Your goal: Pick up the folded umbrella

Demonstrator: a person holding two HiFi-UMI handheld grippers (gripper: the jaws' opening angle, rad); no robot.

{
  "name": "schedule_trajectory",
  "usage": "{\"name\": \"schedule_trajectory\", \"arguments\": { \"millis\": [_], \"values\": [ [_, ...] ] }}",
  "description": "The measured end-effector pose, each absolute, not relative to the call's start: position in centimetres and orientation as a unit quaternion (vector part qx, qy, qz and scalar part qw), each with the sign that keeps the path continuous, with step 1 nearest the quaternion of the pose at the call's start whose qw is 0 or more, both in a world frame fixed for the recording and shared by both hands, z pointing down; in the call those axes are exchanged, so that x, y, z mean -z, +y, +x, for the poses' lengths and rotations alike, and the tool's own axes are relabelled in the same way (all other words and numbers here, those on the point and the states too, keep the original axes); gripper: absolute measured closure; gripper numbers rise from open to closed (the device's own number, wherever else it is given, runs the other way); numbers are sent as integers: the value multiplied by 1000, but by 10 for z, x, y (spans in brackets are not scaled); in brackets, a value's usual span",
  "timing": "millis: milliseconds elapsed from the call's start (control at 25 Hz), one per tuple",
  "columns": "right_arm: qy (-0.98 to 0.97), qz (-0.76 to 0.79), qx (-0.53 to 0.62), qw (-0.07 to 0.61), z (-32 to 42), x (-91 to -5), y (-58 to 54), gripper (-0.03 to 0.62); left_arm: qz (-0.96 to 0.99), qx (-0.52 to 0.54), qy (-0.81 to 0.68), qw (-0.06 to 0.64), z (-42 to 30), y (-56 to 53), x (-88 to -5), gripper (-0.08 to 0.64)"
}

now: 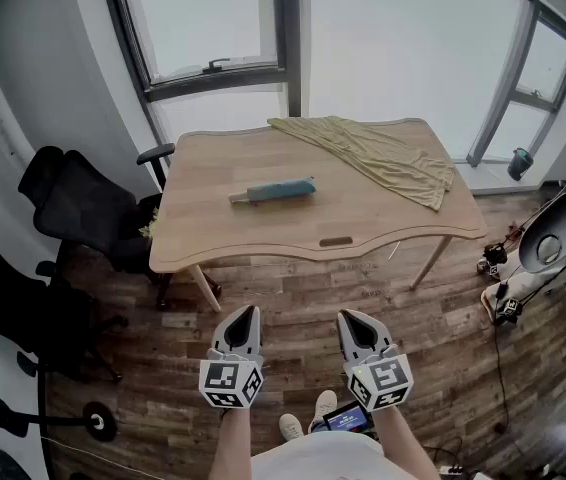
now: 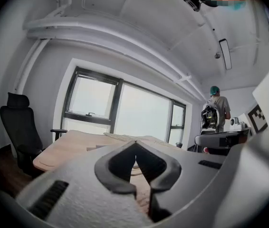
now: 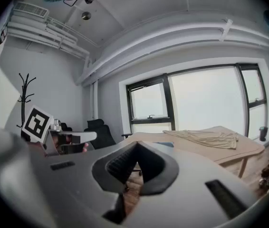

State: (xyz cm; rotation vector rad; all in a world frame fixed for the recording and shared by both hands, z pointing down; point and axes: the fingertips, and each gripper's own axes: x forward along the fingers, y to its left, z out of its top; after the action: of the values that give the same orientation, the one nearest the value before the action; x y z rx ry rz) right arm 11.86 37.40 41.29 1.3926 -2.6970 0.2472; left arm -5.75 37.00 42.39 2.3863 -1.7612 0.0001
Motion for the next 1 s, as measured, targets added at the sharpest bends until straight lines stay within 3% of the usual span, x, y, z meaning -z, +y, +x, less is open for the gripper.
{"name": "schedule_trajectory", "arguments": {
  "millis": [1000],
  "values": [
    [-904,418,-83,36,149,-420,329,584,786,5,-613,84,-29,328,-418,540]
  ]
}}
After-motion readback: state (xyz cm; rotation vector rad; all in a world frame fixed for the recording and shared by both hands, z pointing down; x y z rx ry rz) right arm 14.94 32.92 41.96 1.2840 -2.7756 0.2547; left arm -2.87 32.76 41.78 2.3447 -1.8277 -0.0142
